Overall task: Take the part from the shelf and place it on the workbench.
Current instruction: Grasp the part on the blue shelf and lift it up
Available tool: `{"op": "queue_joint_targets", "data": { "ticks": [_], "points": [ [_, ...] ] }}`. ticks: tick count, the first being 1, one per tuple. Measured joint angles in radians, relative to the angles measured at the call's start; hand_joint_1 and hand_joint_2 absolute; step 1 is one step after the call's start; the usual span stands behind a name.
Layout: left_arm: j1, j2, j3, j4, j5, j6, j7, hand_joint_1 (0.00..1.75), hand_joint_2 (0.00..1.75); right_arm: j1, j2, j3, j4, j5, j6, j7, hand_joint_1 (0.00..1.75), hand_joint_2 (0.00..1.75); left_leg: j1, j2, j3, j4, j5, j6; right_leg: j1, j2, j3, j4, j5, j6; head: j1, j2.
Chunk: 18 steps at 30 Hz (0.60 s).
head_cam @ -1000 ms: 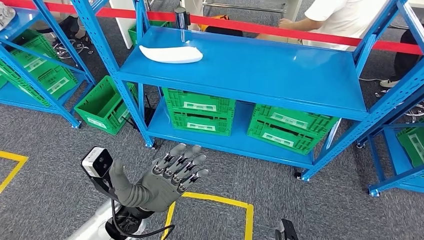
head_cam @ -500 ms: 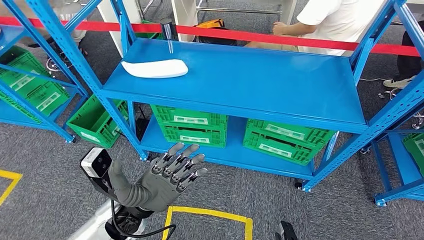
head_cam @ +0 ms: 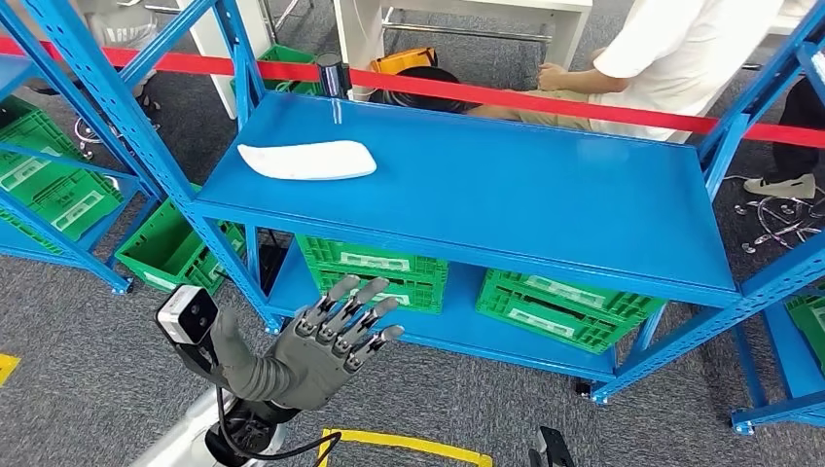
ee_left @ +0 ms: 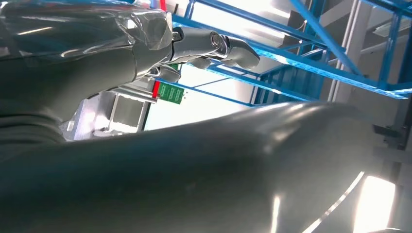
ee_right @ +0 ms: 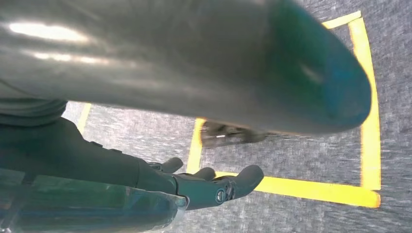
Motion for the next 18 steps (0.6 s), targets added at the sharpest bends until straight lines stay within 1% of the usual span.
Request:
{"op": "queue_joint_targets", "data": {
  "ticks": [1,2,3,4,5,6,7,8,9,10,11,12,13,14,15,16,17,18],
  "points": [
    [0.0,-0.002,0.0,-0.001,0.0,0.0,0.0,0.0,0.0,-0.001,-0.003,0.0,0.0,0.0,-0.001,0.001,0.0,0.0,0.004,-0.002,0.036,-0.01,-0.02,-0.002,-0.004,-0.003,-0.057,0.046,-0.008,0.01,0.001,0.0],
    [0.002,-0.002,-0.001,-0.001,0.0,0.0,0.0,0.0,0.0,0.002,-0.006,0.0,0.001,0.0,-0.001,0.002,0.0,0.0,0.006,-0.005,0.059,-0.01,-0.039,-0.008,-0.007,-0.005,-0.088,0.03,0.0,0.021,0.001,0.0],
    [0.003,-0.002,-0.002,-0.001,0.0,0.0,0.0,0.0,0.0,0.003,-0.007,0.0,0.001,0.0,-0.001,0.002,0.0,0.0,0.007,-0.005,0.071,-0.008,-0.053,-0.014,-0.011,-0.007,-0.081,-0.034,0.052,0.037,0.001,0.0],
    [0.004,-0.002,-0.002,-0.001,0.0,0.0,0.0,0.0,0.0,0.003,-0.007,0.0,0.002,0.0,-0.001,0.002,0.0,0.0,0.006,-0.005,0.085,-0.003,-0.068,-0.02,-0.013,-0.013,-0.071,-0.091,0.103,0.046,0.001,0.0],
    [0.004,-0.002,-0.002,-0.001,0.0,0.0,0.0,0.0,0.0,0.003,-0.007,0.0,0.002,0.0,-0.001,0.002,0.0,0.0,0.005,-0.005,0.092,0.001,-0.081,-0.026,-0.012,-0.017,-0.06,-0.129,0.144,0.042,0.001,0.0],
    [0.005,-0.001,-0.001,-0.002,-0.002,0.0,0.0,0.0,0.0,0.003,-0.007,0.0,0.002,0.0,-0.001,0.002,0.0,0.0,0.003,-0.005,0.098,0.005,-0.092,-0.033,-0.011,-0.021,-0.053,-0.147,0.168,0.029,0.001,0.0],
    [0.006,-0.001,0.0,-0.002,-0.004,0.0,0.0,0.0,0.0,0.002,-0.007,0.0,0.002,0.0,-0.002,0.002,0.0,0.0,0.002,-0.005,0.104,0.012,-0.098,-0.038,-0.008,-0.022,-0.048,-0.148,0.171,0.01,0.0,0.0],
    [0.006,-0.001,0.001,-0.004,-0.006,0.0,0.0,0.0,0.0,0.002,-0.007,0.0,0.003,0.0,-0.002,0.003,0.0,0.0,0.003,-0.004,0.104,0.017,-0.102,-0.043,-0.009,-0.019,-0.04,-0.147,0.171,-0.004,-0.001,0.0],
    [0.007,-0.001,0.002,-0.005,-0.007,0.0,0.0,0.0,0.0,0.001,-0.007,0.0,0.003,0.001,-0.003,0.003,0.0,0.0,0.006,-0.003,0.102,0.03,-0.105,-0.047,-0.01,-0.017,-0.035,-0.148,0.17,-0.014,-0.001,0.0],
    [0.007,-0.001,0.003,-0.006,-0.008,0.0,0.0,0.0,0.0,0.0,-0.007,0.0,0.003,0.002,-0.004,0.003,0.0,0.0,0.008,-0.001,0.09,0.054,-0.113,-0.052,-0.012,-0.016,-0.03,-0.149,0.168,-0.021,-0.001,0.0],
    [0.007,-0.001,0.004,-0.006,-0.009,0.0,0.0,0.0,0.0,-0.001,-0.007,0.0,0.003,0.004,-0.006,0.003,0.0,0.0,0.012,0.001,0.065,0.097,-0.13,-0.059,-0.013,-0.015,-0.024,-0.15,0.165,-0.027,-0.002,0.0],
    [0.007,-0.001,0.005,-0.006,-0.011,0.0,0.0,0.0,0.0,-0.002,-0.008,0.0,0.003,0.005,-0.007,0.002,0.0,0.0,0.015,0.002,0.029,0.157,-0.154,-0.065,-0.012,-0.015,-0.02,-0.15,0.16,-0.032,-0.002,0.0],
    [0.008,-0.001,0.006,-0.007,-0.013,0.0,0.0,0.0,0.0,-0.002,-0.008,0.0,0.003,0.006,-0.007,0.002,0.0,0.0,0.019,0.003,-0.014,0.223,-0.181,-0.072,-0.011,-0.015,-0.017,-0.15,0.155,-0.037,-0.002,0.0],
    [0.01,0.0,0.006,-0.007,-0.015,0.0,0.0,0.0,0.0,-0.002,-0.008,0.0,0.003,0.008,-0.008,0.002,0.0,0.0,0.022,0.003,-0.056,0.279,-0.202,-0.076,-0.01,-0.014,-0.014,-0.15,0.151,-0.039,-0.002,0.0],
    [0.012,0.0,0.006,-0.007,-0.017,0.0,0.0,0.0,0.0,-0.001,-0.008,0.0,0.003,0.008,-0.009,0.002,0.0,0.0,0.025,0.004,-0.085,0.305,-0.205,-0.078,-0.009,-0.014,-0.01,-0.15,0.146,-0.039,-0.002,0.0],
    [0.013,0.0,0.006,-0.007,-0.017,0.0,0.0,0.0,0.0,-0.001,-0.008,0.0,0.003,0.009,-0.009,0.001,0.0,0.0,0.026,0.006,-0.096,0.296,-0.185,-0.077,-0.008,-0.013,-0.004,-0.15,0.141,-0.039,-0.002,0.0],
    [0.014,0.0,0.006,-0.007,-0.018,0.0,0.0,0.0,0.0,-0.001,-0.008,0.0,0.003,0.009,-0.01,0.001,0.0,0.0,0.027,0.007,-0.086,0.247,-0.145,-0.073,-0.007,-0.012,0.003,-0.15,0.136,-0.037,-0.002,0.0],
    [0.014,0.0,0.007,-0.007,-0.018,0.0,0.0,0.0,0.0,-0.001,-0.007,0.0,0.003,0.01,-0.01,0.0,0.0,0.0,0.026,0.008,-0.063,0.175,-0.094,-0.066,-0.006,-0.011,0.011,-0.151,0.132,-0.036,-0.002,0.0]
  ]
}}
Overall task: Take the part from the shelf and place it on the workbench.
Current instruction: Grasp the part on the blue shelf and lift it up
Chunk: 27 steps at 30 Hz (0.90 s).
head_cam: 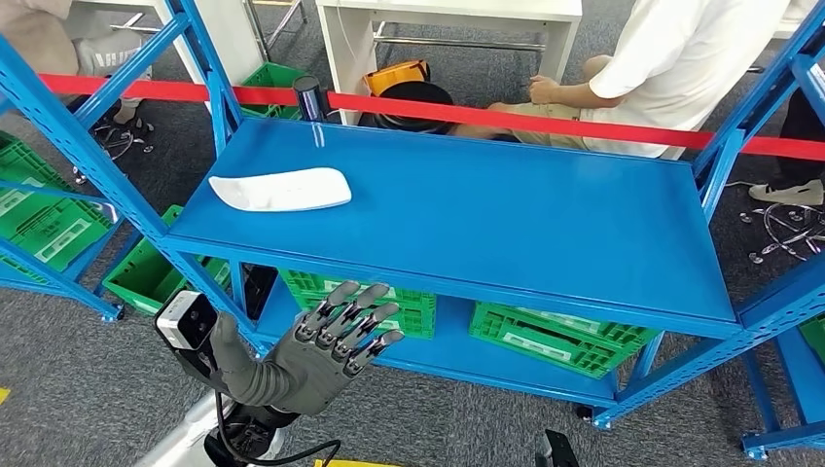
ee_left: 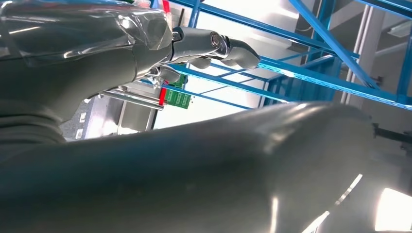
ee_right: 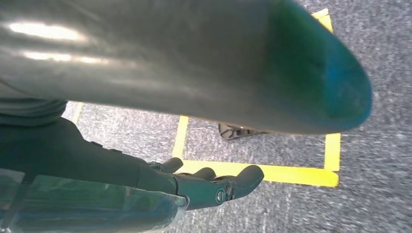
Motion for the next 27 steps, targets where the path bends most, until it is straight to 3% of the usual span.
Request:
{"op": "queue_joint_targets", "data": {
  "ticks": [2,5,7,8,10,12,13,14,16,18,22,24,26,27],
  "points": [
    [0.0,0.0,0.004,-0.001,0.0,0.0,0.0,0.0,0.0,-0.001,0.002,0.0,0.0,0.001,0.0,-0.001,0.0,0.0,-0.006,0.003,0.039,-0.112,0.058,0.014,0.002,0.001,0.009,-0.003,-0.006,0.005,0.001,0.0],
    [0.0,0.0,0.009,-0.005,-0.001,0.0,0.0,0.0,0.0,-0.001,0.004,0.0,0.0,0.001,0.0,-0.003,0.0,0.0,-0.017,0.002,0.052,-0.145,0.066,0.03,0.002,0.001,0.012,-0.01,-0.009,0.021,0.001,0.0],
    [0.001,-0.001,0.01,-0.008,-0.001,0.0,0.0,0.0,0.0,-0.001,0.005,0.0,0.0,0.001,0.0,-0.004,0.0,0.0,-0.013,0.003,0.069,-0.165,0.08,0.04,0.003,-0.001,0.005,0.003,-0.019,0.028,0.002,0.0],
    [0.0,-0.002,0.01,-0.009,-0.001,0.0,0.0,0.0,0.0,-0.002,0.004,0.0,0.0,0.001,0.0,-0.004,0.0,0.0,-0.011,0.004,0.078,-0.176,0.086,0.043,0.004,-0.002,-0.012,0.036,-0.034,0.027,0.003,0.0],
    [0.001,-0.004,0.009,-0.009,-0.001,-0.001,0.0,0.0,0.0,-0.001,0.001,0.0,0.0,0.002,0.0,-0.005,0.0,0.0,-0.009,0.004,0.084,-0.184,0.089,0.047,0.004,-0.003,-0.079,0.16,-0.081,0.022,0.003,0.0],
    [0.004,-0.004,0.008,-0.009,-0.001,0.0,0.0,0.0,0.0,0.001,-0.001,0.0,0.0,0.002,0.0,-0.005,0.0,0.0,-0.011,0.002,0.085,-0.183,0.085,0.048,0.003,-0.003,-0.145,0.267,-0.105,0.027,0.003,0.0],
    [0.005,-0.004,0.008,-0.009,-0.002,0.0,0.0,0.0,0.0,0.002,-0.002,0.0,0.0,0.002,0.0,-0.005,0.0,0.0,-0.012,0.0,0.087,-0.181,0.081,0.047,0.002,-0.003,-0.155,0.27,-0.095,0.036,0.003,0.0],
    [0.006,-0.004,0.008,-0.009,-0.002,0.0,0.0,0.0,0.0,0.002,-0.003,0.0,0.0,0.002,0.0,-0.005,0.0,0.0,-0.011,-0.002,0.09,-0.179,0.077,0.045,0.0,-0.003,-0.142,0.23,-0.069,0.047,0.003,0.0],
    [0.006,-0.005,0.008,-0.009,-0.003,0.0,0.0,0.0,0.0,0.001,-0.004,0.0,0.0,0.002,0.002,-0.005,0.0,0.0,-0.013,-0.004,0.093,-0.167,0.063,0.036,-0.002,-0.004,-0.079,0.09,-0.006,0.061,0.003,0.0],
    [0.006,-0.006,0.008,-0.009,-0.006,0.0,0.001,0.0,0.0,0.0,-0.005,0.0,0.0,0.002,0.007,-0.005,0.0,0.0,-0.016,-0.005,0.091,-0.151,0.049,0.026,-0.001,-0.003,-0.041,0.011,0.022,0.052,0.002,0.0],
    [0.006,-0.008,0.008,-0.01,-0.01,0.002,0.01,0.0,0.0,0.004,-0.005,0.0,0.0,0.002,0.016,-0.006,0.0,0.0,-0.013,-0.004,0.081,-0.13,0.028,0.012,-0.003,-0.002,-0.036,0.006,0.021,0.023,0.001,0.0],
    [0.006,-0.008,0.007,-0.012,-0.006,0.004,0.018,0.0,0.0,0.007,-0.008,0.0,0.0,0.002,0.024,-0.01,0.0,0.0,-0.008,-0.002,0.04,-0.044,-0.021,-0.001,-0.007,-0.002,-0.032,0.004,0.018,0.014,0.0,0.0],
    [0.007,-0.008,0.006,-0.013,-0.001,0.004,0.022,0.0,0.0,0.013,-0.01,0.0,0.0,0.002,0.031,-0.014,0.0,0.0,-0.002,0.0,-0.032,0.097,-0.078,-0.011,-0.005,-0.002,-0.03,0.004,0.015,0.009,-0.001,0.0],
    [0.008,-0.008,0.005,-0.013,0.0,0.004,0.023,0.0,0.0,0.016,-0.01,0.0,0.0,0.002,0.033,-0.015,0.0,0.0,0.0,0.0,-0.06,0.145,-0.088,-0.013,-0.004,-0.002,-0.029,0.005,0.014,0.008,-0.001,0.0]
  ]
}}
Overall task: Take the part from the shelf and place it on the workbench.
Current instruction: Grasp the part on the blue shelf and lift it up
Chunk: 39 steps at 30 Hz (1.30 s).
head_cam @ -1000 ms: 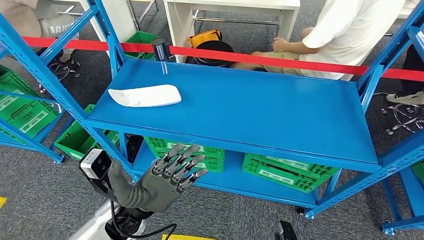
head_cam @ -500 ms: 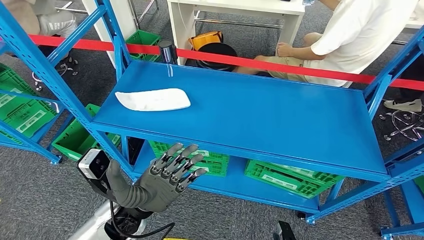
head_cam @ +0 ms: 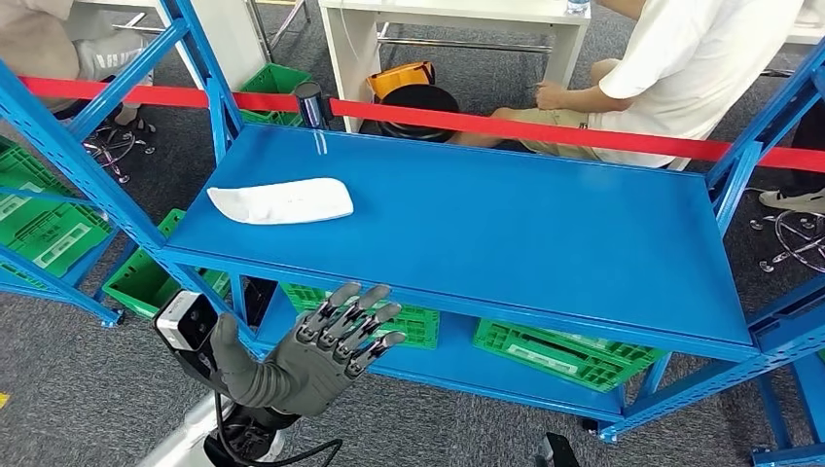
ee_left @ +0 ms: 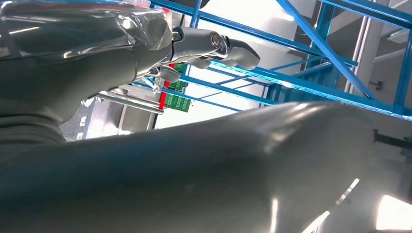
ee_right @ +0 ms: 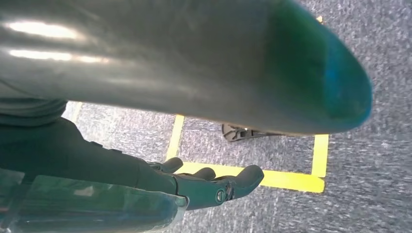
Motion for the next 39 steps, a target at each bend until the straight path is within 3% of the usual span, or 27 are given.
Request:
{"op": "queue_joint_targets", "data": {
  "ticks": [1,2,4,5,6,10,12,14,15,16,17,19,21,23,26,29,30,31,32,35,37,39],
  "points": [
    [0.001,0.0,-0.001,0.0,0.001,0.0,0.001,0.0,0.0,0.003,-0.001,0.0,0.0,0.0,0.0,0.0,0.0,0.0,0.001,0.0,-0.01,0.01,0.01,0.001,0.001,0.0,0.002,0.0,-0.001,-0.001,0.0,0.0],
    [0.001,0.0,-0.002,0.0,0.001,0.0,0.001,0.0,0.0,0.005,-0.001,0.0,0.0,0.0,0.0,-0.001,0.0,0.0,0.001,0.0,-0.001,-0.02,0.039,0.004,0.002,0.001,0.004,0.0,-0.002,-0.002,0.0,0.0],
    [0.0,0.0,-0.002,-0.002,0.001,0.0,0.002,0.0,0.0,0.006,-0.001,0.0,0.0,0.0,0.0,-0.001,0.0,0.0,-0.001,0.0,0.06,-0.157,0.115,0.019,0.004,0.005,0.011,-0.001,-0.005,-0.001,0.0,0.0],
    [0.0,0.0,-0.002,-0.002,0.001,0.0,0.002,0.0,0.0,0.006,-0.001,0.0,0.0,0.0,0.0,-0.002,0.0,0.0,-0.004,0.001,0.088,-0.219,0.138,0.027,0.006,0.006,0.012,-0.001,-0.006,0.001,0.001,0.0],
    [-0.001,0.0,-0.002,-0.003,0.002,0.0,0.002,0.0,0.0,0.007,-0.001,0.0,0.0,0.0,0.001,-0.002,0.0,0.0,-0.007,0.002,0.106,-0.258,0.147,0.034,0.007,0.007,0.011,-0.002,-0.006,0.005,0.001,0.0],
    [-0.002,-0.004,-0.004,-0.004,0.011,-0.009,0.009,0.0,0.0,0.011,-0.002,0.0,0.0,-0.002,0.002,-0.005,0.0,0.0,-0.01,0.0,0.127,-0.298,0.153,0.049,0.008,0.004,0.006,0.002,-0.012,0.022,0.002,0.0],
    [-0.007,-0.011,-0.007,-0.002,0.018,-0.018,0.011,0.0,0.0,0.014,-0.008,0.0,0.0,-0.001,0.004,-0.012,0.0,0.0,-0.006,-0.001,0.141,-0.316,0.163,0.057,0.009,0.002,-0.027,0.071,-0.048,0.018,0.003,0.0],
    [-0.012,-0.02,-0.012,0.002,0.026,-0.025,0.011,0.0,0.0,0.019,-0.017,0.0,0.0,0.002,0.007,-0.018,0.0,0.0,-0.009,-0.008,0.142,-0.317,0.165,0.06,0.008,0.002,-0.091,0.207,-0.102,0.013,0.003,0.0],
    [-0.013,-0.023,-0.015,0.005,0.029,-0.027,0.01,0.0,0.0,0.024,-0.022,0.001,0.0,0.003,0.009,-0.019,0.0,0.0,-0.009,-0.013,0.142,-0.317,0.165,0.06,0.007,0.002,-0.119,0.262,-0.118,0.015,0.003,0.0],
    [-0.014,-0.026,-0.019,0.008,0.034,-0.028,0.01,0.0,0.0,0.028,-0.026,0.001,0.001,0.003,0.01,-0.021,0.0,0.0,-0.009,-0.019,0.142,-0.316,0.164,0.059,0.006,0.002,-0.131,0.283,-0.118,0.022,0.003,0.0],
    [-0.015,-0.028,-0.022,0.011,0.037,-0.029,0.01,0.0,0.0,0.032,-0.029,0.001,0.001,0.003,0.011,-0.022,0.0,0.0,-0.009,-0.024,0.142,-0.315,0.163,0.058,0.005,0.002,-0.123,0.262,-0.103,0.031,0.003,0.0],
    [-0.018,-0.031,-0.027,0.017,0.042,-0.029,0.011,0.0,0.0,0.036,-0.034,0.001,0.001,0.003,0.013,-0.025,0.0,0.0,-0.009,-0.033,0.142,-0.307,0.156,0.051,0.0,0.002,-0.062,0.125,-0.046,0.05,0.004,0.0],
    [-0.023,-0.033,-0.031,0.023,0.044,-0.029,0.011,0.0,0.0,0.036,-0.035,0.002,0.002,0.003,0.014,-0.027,0.0,0.0,-0.012,-0.038,0.138,-0.29,0.144,0.041,0.0,0.003,-0.011,0.019,-0.009,0.048,0.003,0.0],
    [-0.029,-0.034,-0.036,0.028,0.044,-0.029,0.007,0.0,0.0,0.037,-0.035,0.003,0.002,0.002,0.012,-0.028,0.0,0.0,-0.015,-0.04,0.134,-0.282,0.137,0.035,0.004,0.005,-0.002,0.006,-0.005,0.034,0.002,0.0],
    [-0.039,-0.034,-0.041,0.034,0.044,-0.025,-0.001,0.0,0.0,0.036,-0.03,0.007,0.003,0.0,0.01,-0.028,0.0,0.0,-0.01,-0.028,0.121,-0.252,0.113,0.024,-0.003,0.005,0.002,0.005,-0.005,0.018,0.001,0.0],
    [-0.047,-0.034,-0.046,0.038,0.043,-0.023,-0.006,0.0,0.0,0.035,-0.028,0.009,0.003,0.001,0.01,-0.025,0.0,0.0,-0.002,-0.007,0.036,-0.077,0.029,0.006,-0.004,0.002,0.006,0.004,-0.008,0.008,-0.002,0.0],
    [-0.048,-0.033,-0.047,0.041,0.041,-0.024,-0.009,0.0,0.0,0.035,-0.027,0.01,0.004,0.002,0.011,-0.019,0.0,0.0,0.0,-0.004,0.004,-0.017,0.011,0.003,-0.004,0.001,0.006,0.005,-0.008,0.008,-0.002,0.0],
    [-0.048,-0.033,-0.049,0.043,0.039,-0.025,-0.013,0.0,0.0,0.035,-0.027,0.013,0.004,0.005,0.014,-0.009,0.0,0.0,0.001,-0.002,-0.014,0.013,0.011,0.003,-0.003,0.0,0.006,0.005,-0.009,0.007,-0.002,0.0],
    [-0.049,-0.033,-0.05,0.044,0.036,-0.027,-0.017,0.0,0.0,0.033,-0.026,0.016,0.005,0.008,0.019,0.006,0.0,0.0,0.001,-0.001,-0.013,0.002,0.03,0.006,-0.002,0.0,0.008,0.005,-0.009,0.007,-0.002,0.0],
    [-0.057,-0.032,-0.05,0.045,0.028,-0.034,-0.023,0.0,0.0,0.03,-0.017,0.024,0.006,0.014,0.041,0.056,0.0,0.0,-0.005,0.003,0.075,-0.191,0.13,0.03,0.005,0.0,0.013,0.004,-0.011,0.007,-0.001,0.0],
    [-0.06,-0.029,-0.049,0.045,0.023,-0.037,-0.023,0.0,0.0,0.03,-0.007,0.029,0.007,0.016,0.059,0.088,0.0,0.0,-0.013,0.007,0.11,-0.267,0.147,0.045,0.005,-0.001,0.011,0.002,-0.012,0.011,0.0,0.0],
    [-0.058,-0.025,-0.048,0.044,0.017,-0.039,-0.023,0.0,0.0,0.034,0.003,0.035,0.01,0.016,0.074,0.113,0.0,0.0,-0.019,0.006,0.116,-0.28,0.145,0.052,0.004,-0.004,0.012,-0.002,-0.011,0.02,-0.001,0.0]
  ]
}}
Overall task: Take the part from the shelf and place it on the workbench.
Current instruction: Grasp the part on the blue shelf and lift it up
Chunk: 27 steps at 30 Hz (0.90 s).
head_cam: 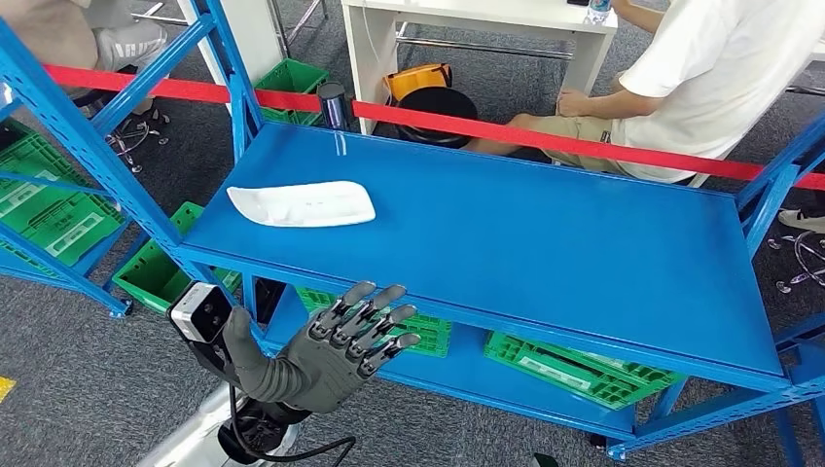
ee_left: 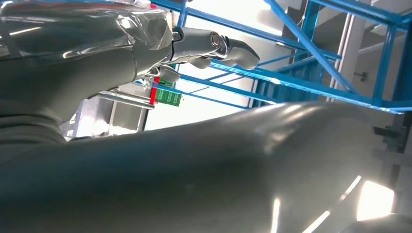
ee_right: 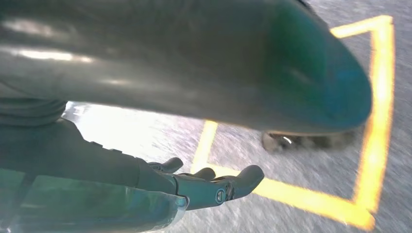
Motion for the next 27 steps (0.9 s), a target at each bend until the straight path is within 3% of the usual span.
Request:
{"op": "queue_joint_targets", "data": {
  "ticks": [3,5,7,8,10,11,13,17,19,21,22,23,24,26,27],
  "points": [
    [0.003,0.005,0.0,-0.003,-0.01,0.0,0.006,0.0,0.0,0.007,0.01,0.01,0.003,0.0,0.036,0.02,0.0,0.0,0.006,-0.001,0.022,-0.03,0.016,0.008,0.002,-0.001,-0.021,0.048,-0.028,0.005,0.001,0.0],
    [0.005,0.006,-0.001,-0.004,-0.017,0.002,0.014,0.0,0.0,0.011,0.01,0.014,0.007,0.001,0.063,0.023,0.0,0.0,0.007,-0.001,0.026,-0.036,0.02,0.01,0.002,-0.001,-0.081,0.175,-0.082,-0.002,0.002,0.0],
    [0.007,0.006,-0.002,-0.004,-0.019,0.005,0.019,0.0,0.0,0.014,0.008,0.017,0.01,0.002,0.075,0.024,0.0,0.0,0.004,-0.004,0.026,-0.036,0.019,0.01,0.001,0.0,-0.134,0.278,-0.113,0.002,0.002,0.0],
    [0.007,0.006,-0.003,-0.004,-0.019,0.006,0.02,0.0,0.0,0.016,0.007,0.017,0.011,0.002,0.077,0.024,0.0,0.0,0.003,-0.006,0.026,-0.035,0.018,0.01,0.001,-0.001,-0.135,0.276,-0.105,0.01,0.002,0.0],
    [0.007,0.007,-0.003,-0.004,-0.019,0.007,0.021,0.0,0.0,0.016,0.005,0.018,0.013,0.002,0.08,0.024,0.0,0.0,0.003,-0.01,0.027,-0.028,0.012,0.005,-0.001,-0.001,-0.08,0.154,-0.051,0.029,0.002,0.0],
    [0.007,0.007,-0.003,-0.004,-0.019,0.007,0.021,0.0,0.0,0.015,0.005,0.019,0.014,0.002,0.081,0.024,0.0,0.0,0.001,-0.012,0.026,-0.021,0.006,0.0,0.0,0.0,-0.045,0.086,-0.025,0.032,0.002,0.0],
    [0.007,0.007,-0.003,-0.004,-0.02,0.007,0.021,0.0,0.0,0.014,0.004,0.021,0.014,0.002,0.083,0.024,0.0,0.0,-0.003,-0.014,0.021,-0.008,-0.003,-0.01,0.001,0.0,-0.006,0.009,0.0,0.023,0.001,0.0],
    [0.007,0.008,-0.002,-0.005,-0.022,0.008,0.021,0.0,0.0,0.015,0.004,0.023,0.016,0.002,0.084,0.024,0.0,0.0,0.001,-0.013,0.01,0.014,-0.022,-0.024,-0.002,0.001,-0.004,0.005,0.002,0.0,0.0,0.0],
    [0.006,0.009,-0.001,-0.005,-0.023,0.008,0.022,0.0,0.0,0.014,0.004,0.023,0.016,0.0,0.087,0.022,0.0,0.0,0.007,-0.011,-0.03,0.098,-0.071,-0.038,-0.006,0.001,-0.001,0.003,0.002,-0.01,-0.001,0.0],
    [0.007,0.012,-0.001,-0.005,-0.026,0.01,0.024,0.0,0.0,0.014,0.006,0.023,0.016,-0.002,0.092,0.021,0.0,0.0,0.014,-0.008,-0.096,0.233,-0.126,-0.049,-0.005,0.0,-0.001,0.004,0.001,-0.015,-0.001,0.0],
    [0.008,0.013,-0.001,-0.005,-0.027,0.013,0.026,0.0,0.0,0.014,0.006,0.023,0.017,-0.002,0.093,0.02,0.0,0.0,0.017,-0.007,-0.121,0.278,-0.136,-0.052,-0.004,0.0,-0.001,0.004,0.0,-0.016,-0.001,0.0],
    [0.008,0.014,-0.001,-0.005,-0.028,0.015,0.028,0.0,0.0,0.013,0.007,0.023,0.017,-0.002,0.094,0.02,0.0,0.0,0.018,-0.006,-0.128,0.287,-0.126,-0.052,-0.003,0.0,0.0,0.004,0.0,-0.016,-0.001,0.0],
    [0.008,0.015,-0.001,-0.005,-0.029,0.017,0.031,0.0,0.0,0.011,0.007,0.023,0.017,-0.001,0.095,0.02,0.0,0.0,0.019,-0.006,-0.115,0.255,-0.099,-0.05,-0.003,0.001,0.002,0.004,-0.001,-0.017,-0.001,0.0],
    [0.007,0.016,0.0,-0.006,-0.029,0.018,0.034,0.0,0.0,0.006,0.01,0.023,0.017,-0.001,0.097,0.021,0.0,0.0,0.017,-0.004,-0.05,0.117,-0.031,-0.036,-0.002,0.003,0.007,0.002,-0.005,-0.017,-0.001,0.0],
    [0.006,0.015,0.001,-0.007,-0.028,0.018,0.035,0.0,0.0,0.002,0.012,0.023,0.017,0.0,0.097,0.021,0.0,0.0,0.014,-0.002,-0.02,0.056,-0.015,-0.028,0.0,0.003,0.008,0.001,-0.007,-0.015,0.0,0.0]
  ]
}}
